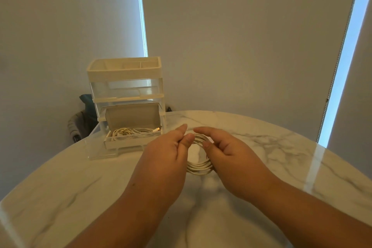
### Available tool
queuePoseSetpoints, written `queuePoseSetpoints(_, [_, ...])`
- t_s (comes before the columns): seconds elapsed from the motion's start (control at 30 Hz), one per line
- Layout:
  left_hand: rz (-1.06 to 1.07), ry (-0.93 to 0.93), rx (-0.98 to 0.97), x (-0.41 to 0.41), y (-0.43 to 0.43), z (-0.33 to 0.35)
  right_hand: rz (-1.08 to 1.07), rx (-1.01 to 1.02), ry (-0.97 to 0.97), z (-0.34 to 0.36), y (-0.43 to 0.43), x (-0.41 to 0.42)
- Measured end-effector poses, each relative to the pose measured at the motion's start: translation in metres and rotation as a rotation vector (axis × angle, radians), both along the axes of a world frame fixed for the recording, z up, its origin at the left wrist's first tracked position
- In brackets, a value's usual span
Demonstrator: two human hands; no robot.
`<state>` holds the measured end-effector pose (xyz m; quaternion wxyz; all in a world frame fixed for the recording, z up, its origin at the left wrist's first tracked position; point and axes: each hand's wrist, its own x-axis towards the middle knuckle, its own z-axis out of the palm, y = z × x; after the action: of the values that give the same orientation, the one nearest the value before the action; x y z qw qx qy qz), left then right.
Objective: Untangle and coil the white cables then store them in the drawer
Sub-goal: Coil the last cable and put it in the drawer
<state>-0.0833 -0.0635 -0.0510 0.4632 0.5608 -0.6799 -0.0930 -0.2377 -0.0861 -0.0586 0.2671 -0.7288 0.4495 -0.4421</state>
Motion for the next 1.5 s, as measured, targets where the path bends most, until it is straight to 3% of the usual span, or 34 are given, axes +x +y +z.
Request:
queuePoseSetpoints(0.13, [-0.009,0.038,-0.017,0.004,0.0,0.001,0.017,-0.114,0.075,0.005,0.001,0.0])
queuePoseSetpoints(0.33, [-0.001,0.014,0.029,0.012,-0.006,0.004,0.01,-0.058,0.099,0.004,0.001,0.002])
queuePoseSetpoints(0.6, [0.014,-0.106,0.068,0.018,-0.007,0.012,0.086,0.239,-0.082,0.008,0.0,-0.005])
queuePoseSetpoints(0.77, [-0.055,-0.173,-0.053,0.023,-0.006,0.011,0.208,0.499,-0.226,0.012,0.001,-0.009])
queuePoseSetpoints(0.9, [-0.082,0.006,-0.018,0.013,-0.001,0.008,0.343,0.559,-0.326,0.014,0.004,-0.011])
queuePoseSetpoints(0.97, [-0.057,0.173,0.035,0.009,-0.002,0.007,0.433,0.536,-0.357,0.014,0.005,-0.013])
queuePoseSetpoints(1.03, [-0.04,0.332,0.124,0.008,-0.004,0.007,0.48,0.392,-0.246,0.012,0.003,-0.018])
queuePoseSetpoints(1.1, [-0.047,0.388,0.195,0.008,-0.007,0.006,0.386,0.209,-0.079,0.013,0.003,-0.019])
queuePoseSetpoints(1.3, [-0.101,0.489,0.312,0.009,-0.011,0.002,0.104,-0.086,0.122,0.005,-0.001,-0.014])
queuePoseSetpoints(1.4, [-0.122,0.443,0.359,0.009,-0.009,0.004,0.057,-0.168,0.034,-0.003,-0.003,-0.01])
queuePoseSetpoints(1.5, [-0.136,0.369,0.352,0.008,-0.007,0.004,0.081,0.045,-0.244,-0.007,0.0,-0.003])
